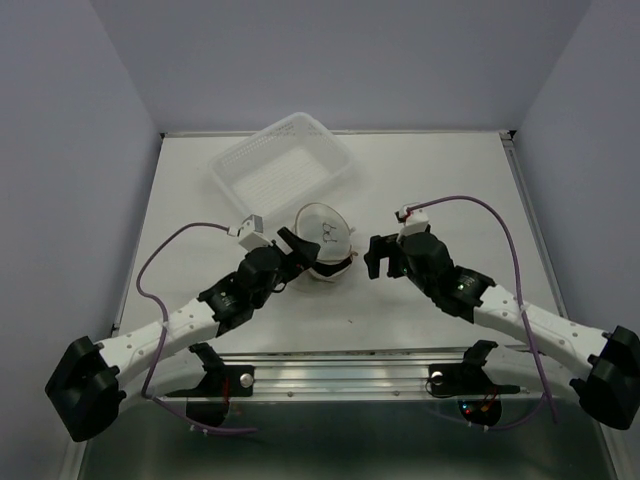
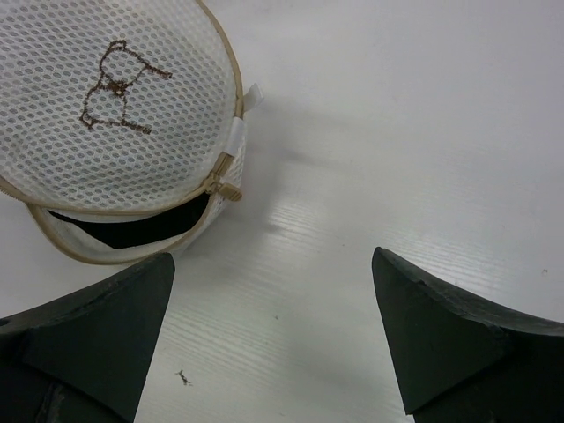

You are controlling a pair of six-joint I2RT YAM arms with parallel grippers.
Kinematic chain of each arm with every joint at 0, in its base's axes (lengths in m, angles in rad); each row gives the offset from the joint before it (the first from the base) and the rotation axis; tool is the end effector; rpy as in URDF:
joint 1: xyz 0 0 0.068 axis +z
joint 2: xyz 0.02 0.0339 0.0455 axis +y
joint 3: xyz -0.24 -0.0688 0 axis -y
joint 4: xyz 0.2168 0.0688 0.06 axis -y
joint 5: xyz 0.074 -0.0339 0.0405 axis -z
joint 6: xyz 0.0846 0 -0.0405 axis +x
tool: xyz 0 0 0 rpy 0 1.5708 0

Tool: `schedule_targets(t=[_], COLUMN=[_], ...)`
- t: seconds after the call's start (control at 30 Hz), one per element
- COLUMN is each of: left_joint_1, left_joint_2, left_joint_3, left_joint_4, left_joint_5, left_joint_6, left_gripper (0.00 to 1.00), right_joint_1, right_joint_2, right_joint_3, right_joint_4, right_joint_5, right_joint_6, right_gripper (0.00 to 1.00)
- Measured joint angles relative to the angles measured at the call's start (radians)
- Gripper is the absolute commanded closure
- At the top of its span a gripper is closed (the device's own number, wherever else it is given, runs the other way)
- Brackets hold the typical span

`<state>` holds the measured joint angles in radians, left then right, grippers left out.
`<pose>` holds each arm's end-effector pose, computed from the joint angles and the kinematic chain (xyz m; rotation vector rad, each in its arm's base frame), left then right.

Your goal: Unzip the laundry bag and remove the bra

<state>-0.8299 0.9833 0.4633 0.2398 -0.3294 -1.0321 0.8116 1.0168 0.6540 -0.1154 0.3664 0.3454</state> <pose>0.1909 -0.1682 0.2150 -0.4374 1.9061 -0.9794 0.1965 0.1631 0.2264 -0.2453 2.0185 0.3583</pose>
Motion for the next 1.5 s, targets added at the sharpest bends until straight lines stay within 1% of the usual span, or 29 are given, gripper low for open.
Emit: schedule_targets(t=[0.13, 0.27, 0.47, 0.57, 0.63, 0.8, 1.1, 1.23, 1.33, 1.47, 1.5], left_joint_1=[0.000, 0.018, 0.103, 0.132, 0.137, 0.138, 0.138, 0.138, 0.138, 0.138, 0.138], left_joint_2=[-0.062, -0.051, 0.075, 0.171, 0.230, 0.310, 0.339, 0.359, 0.373, 0.377, 0.377], left_joint_3=[0.071, 0.196, 0.328, 0.385, 0.422, 0.457, 0.476, 0.480, 0.480, 0.482, 0.483], left_joint_4=[-0.109, -0.179, -0.203, -0.218, -0.230, -0.237, -0.248, -0.248, -0.249, -0.254, -0.253], left_joint_5=[-0.082, -0.147, -0.150, -0.145, -0.141, -0.134, -0.088, -0.068, -0.059, -0.055, -0.055], left_joint_6=[0.053, 0.140, 0.265, 0.314, 0.344, 0.382, 0.415, 0.422, 0.423, 0.426, 0.429], left_gripper=[0.04, 0.09, 0.18, 0.27, 0.30, 0.38, 0.48, 0.50, 0.57, 0.76, 0.83], right_joint_1=[0.000, 0.000, 0.000, 0.000, 0.000, 0.000, 0.000, 0.000, 0.000, 0.000, 0.000], right_joint_2=[-0.018, -0.040, -0.079, -0.096, -0.103, -0.114, -0.120, -0.120, -0.120, -0.120, -0.120], right_joint_3=[0.002, 0.002, 0.002, 0.002, 0.002, 0.002, 0.002, 0.002, 0.002, 0.002, 0.002], right_joint_4=[-0.011, -0.016, -0.025, -0.034, -0.035, -0.037, -0.042, -0.042, -0.042, -0.042, -0.042], right_joint_5=[0.000, 0.000, 0.000, 0.000, 0.000, 0.000, 0.001, 0.001, 0.001, 0.001, 0.001], right_joint_6=[-0.002, -0.002, -0.002, -0.002, -0.002, -0.002, -0.002, -0.002, -0.002, -0.002, -0.002], right_gripper=[0.00, 0.00, 0.00, 0.00, 0.00, 0.00, 0.00, 0.00, 0.00, 0.00, 0.00])
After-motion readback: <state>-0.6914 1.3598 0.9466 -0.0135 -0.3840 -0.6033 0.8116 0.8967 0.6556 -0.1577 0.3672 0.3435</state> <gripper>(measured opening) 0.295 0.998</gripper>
